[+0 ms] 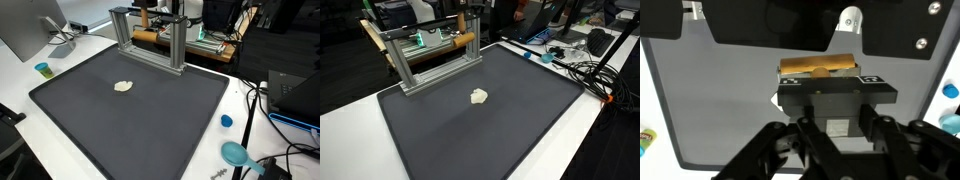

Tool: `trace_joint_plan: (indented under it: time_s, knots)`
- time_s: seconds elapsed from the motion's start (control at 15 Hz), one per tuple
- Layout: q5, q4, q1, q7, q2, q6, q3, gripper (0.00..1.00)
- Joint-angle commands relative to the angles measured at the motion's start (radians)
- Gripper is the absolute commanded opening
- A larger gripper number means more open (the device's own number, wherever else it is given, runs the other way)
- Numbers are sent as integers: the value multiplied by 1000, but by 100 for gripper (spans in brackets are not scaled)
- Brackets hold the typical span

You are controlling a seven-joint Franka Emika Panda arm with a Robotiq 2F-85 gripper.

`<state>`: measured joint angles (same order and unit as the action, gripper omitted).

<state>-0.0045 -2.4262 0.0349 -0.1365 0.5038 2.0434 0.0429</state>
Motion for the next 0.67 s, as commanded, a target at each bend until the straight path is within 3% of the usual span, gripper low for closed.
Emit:
trace_joint_plan:
  time_s: [0.0, 0.6]
  knots:
    - [1, -17, -6, 58, 26, -14, -13, 21]
    - [9, -123, 3, 237, 112, -53, -52, 21]
